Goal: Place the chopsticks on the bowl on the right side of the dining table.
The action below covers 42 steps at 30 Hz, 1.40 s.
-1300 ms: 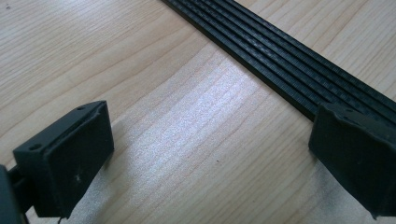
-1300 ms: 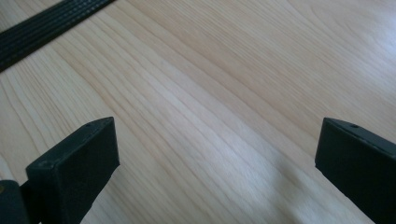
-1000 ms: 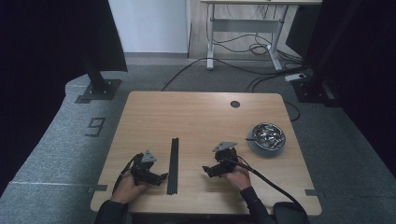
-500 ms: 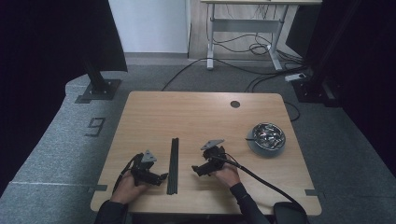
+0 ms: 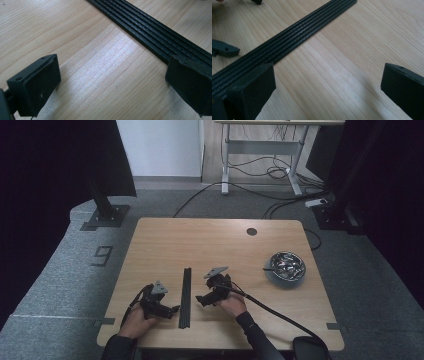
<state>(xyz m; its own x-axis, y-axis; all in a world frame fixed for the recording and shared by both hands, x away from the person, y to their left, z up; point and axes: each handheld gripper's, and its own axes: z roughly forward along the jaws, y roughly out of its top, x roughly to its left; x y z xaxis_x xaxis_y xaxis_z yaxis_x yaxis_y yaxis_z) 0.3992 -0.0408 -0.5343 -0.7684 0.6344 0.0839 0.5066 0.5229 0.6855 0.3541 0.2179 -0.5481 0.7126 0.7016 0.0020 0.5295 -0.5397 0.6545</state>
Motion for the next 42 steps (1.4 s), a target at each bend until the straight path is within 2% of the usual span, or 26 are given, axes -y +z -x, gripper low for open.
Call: {"method": "stream_pose_path", "body": {"ticks": [20,29,42], "right_arm": [[0,-406,-543,6,353,-874,97,-320],[0,-407,-548,2,352,-873,93,-326],[0,-409,-550,4,340,-875,120,-324]], "left_arm": [[-218,-548,-354,133,323,-868,-354,0],[-218,-548,-354,133,322,-868,-355,0],[-218,-548,-354,132,323,-867,-355,0]]}}
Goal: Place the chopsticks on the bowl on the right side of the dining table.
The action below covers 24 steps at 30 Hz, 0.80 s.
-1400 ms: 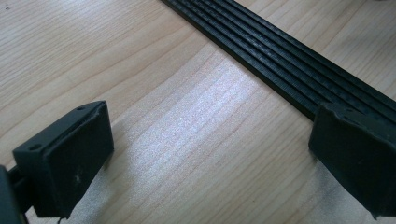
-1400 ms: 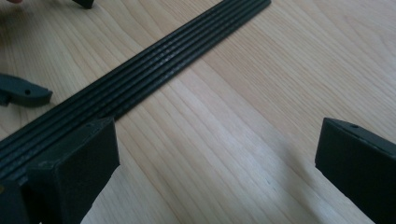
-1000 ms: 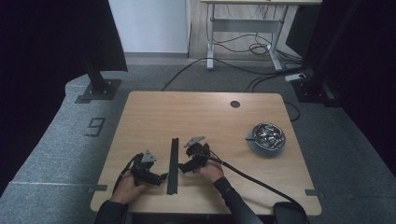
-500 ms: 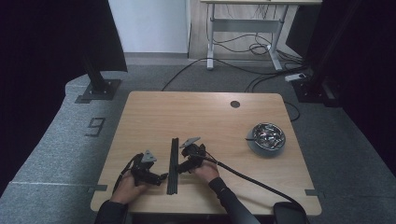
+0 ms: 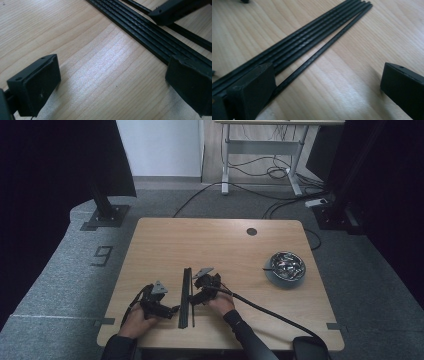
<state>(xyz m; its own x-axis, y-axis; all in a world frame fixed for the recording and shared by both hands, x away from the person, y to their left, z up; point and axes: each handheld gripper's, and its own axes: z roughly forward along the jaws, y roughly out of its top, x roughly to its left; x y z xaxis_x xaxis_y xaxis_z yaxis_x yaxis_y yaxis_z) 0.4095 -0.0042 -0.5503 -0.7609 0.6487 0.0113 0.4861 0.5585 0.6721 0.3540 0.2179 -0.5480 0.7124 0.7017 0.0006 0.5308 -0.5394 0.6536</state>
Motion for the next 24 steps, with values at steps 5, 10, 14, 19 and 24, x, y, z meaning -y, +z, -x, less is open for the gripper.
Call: {"method": "stream_pose_path", "body": {"ticks": [5,10,14,19,24], "right_arm": [[0,-416,-550,7,339,-869,124,-338],[0,-423,-551,11,339,-864,129,-349],[0,-429,-551,14,337,-861,132,-358],[7,-436,-550,18,336,-856,135,-369],[5,-441,-550,21,334,-854,137,-376]], "left_arm": [[-218,-548,-354,132,323,-867,-356,0],[-218,-548,-354,132,323,-867,-356,0],[-218,-548,-354,132,323,-867,-355,0],[-218,-548,-354,132,323,-867,-355,0],[-218,-548,-354,132,323,-867,-355,0]]}}
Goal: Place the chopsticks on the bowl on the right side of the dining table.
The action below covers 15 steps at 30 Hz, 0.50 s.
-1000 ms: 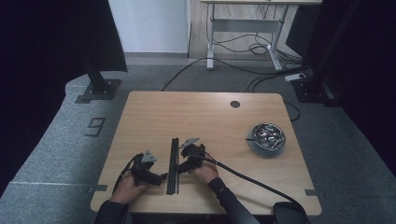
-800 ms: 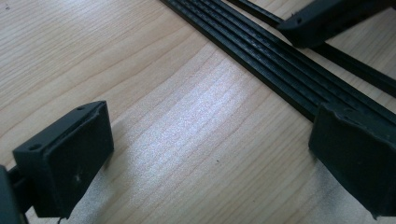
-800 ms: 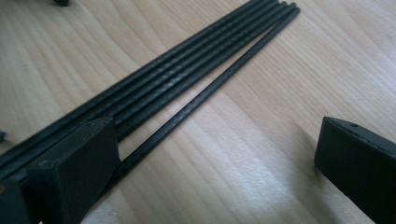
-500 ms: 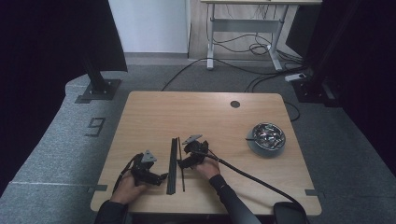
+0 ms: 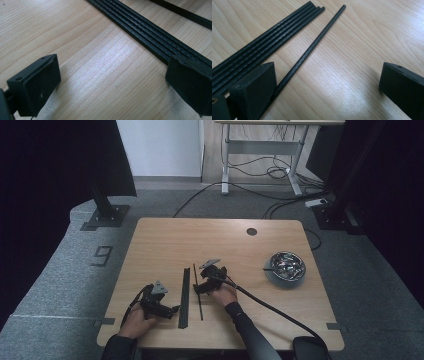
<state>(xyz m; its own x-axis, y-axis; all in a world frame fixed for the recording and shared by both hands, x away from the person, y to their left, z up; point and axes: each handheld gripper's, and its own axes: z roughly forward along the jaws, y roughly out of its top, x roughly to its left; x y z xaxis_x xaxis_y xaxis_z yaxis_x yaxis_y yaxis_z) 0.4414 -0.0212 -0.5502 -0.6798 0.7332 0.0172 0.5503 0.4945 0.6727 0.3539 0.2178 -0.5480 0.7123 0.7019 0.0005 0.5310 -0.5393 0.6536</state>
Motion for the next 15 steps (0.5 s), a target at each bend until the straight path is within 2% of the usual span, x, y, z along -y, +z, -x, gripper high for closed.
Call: {"method": "stream_pose_path", "body": {"ticks": [15], "right_arm": [[0,-443,-551,35,330,-847,144,-391]], "left_arm": [[-218,-548,-354,132,323,-867,-356,0]]}}
